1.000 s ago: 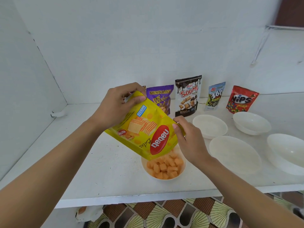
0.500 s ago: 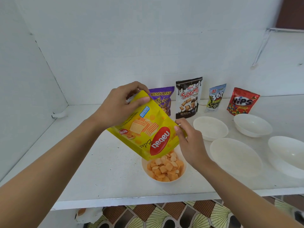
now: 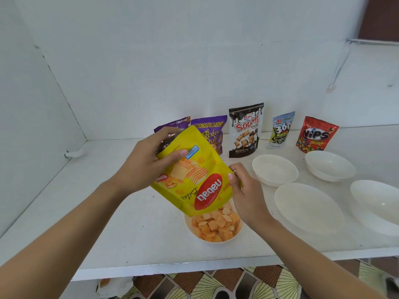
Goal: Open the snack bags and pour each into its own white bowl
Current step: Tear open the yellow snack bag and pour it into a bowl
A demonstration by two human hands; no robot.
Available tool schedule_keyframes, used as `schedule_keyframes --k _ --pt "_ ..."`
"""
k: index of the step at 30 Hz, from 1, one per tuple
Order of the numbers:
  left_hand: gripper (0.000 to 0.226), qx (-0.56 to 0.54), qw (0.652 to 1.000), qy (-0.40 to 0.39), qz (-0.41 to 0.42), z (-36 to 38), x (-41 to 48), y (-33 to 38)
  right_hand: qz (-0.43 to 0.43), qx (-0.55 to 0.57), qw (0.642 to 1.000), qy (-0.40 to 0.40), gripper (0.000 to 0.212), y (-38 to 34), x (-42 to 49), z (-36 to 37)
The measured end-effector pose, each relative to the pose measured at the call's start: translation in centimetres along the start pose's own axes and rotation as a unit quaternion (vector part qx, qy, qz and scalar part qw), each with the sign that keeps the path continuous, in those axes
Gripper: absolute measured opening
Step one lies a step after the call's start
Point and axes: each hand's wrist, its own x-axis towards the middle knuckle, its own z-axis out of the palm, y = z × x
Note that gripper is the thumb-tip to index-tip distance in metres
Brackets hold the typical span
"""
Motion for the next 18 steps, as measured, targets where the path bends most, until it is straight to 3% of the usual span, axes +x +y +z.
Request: schedule_keyframes --k 7,18 --pt "0.039 0.098 0.994 -0.013 0.038 1.0 2.7 2.4 0.019 0.014 0.999 0.028 0.022 0.5 -0.1 -0.1" --pt "0.041 0.111 0.993 -0.04 0.032 1.3 3.9 3.6 0.031 0.029 0.998 0.047 0.027 0.9 -0.2 -0.6"
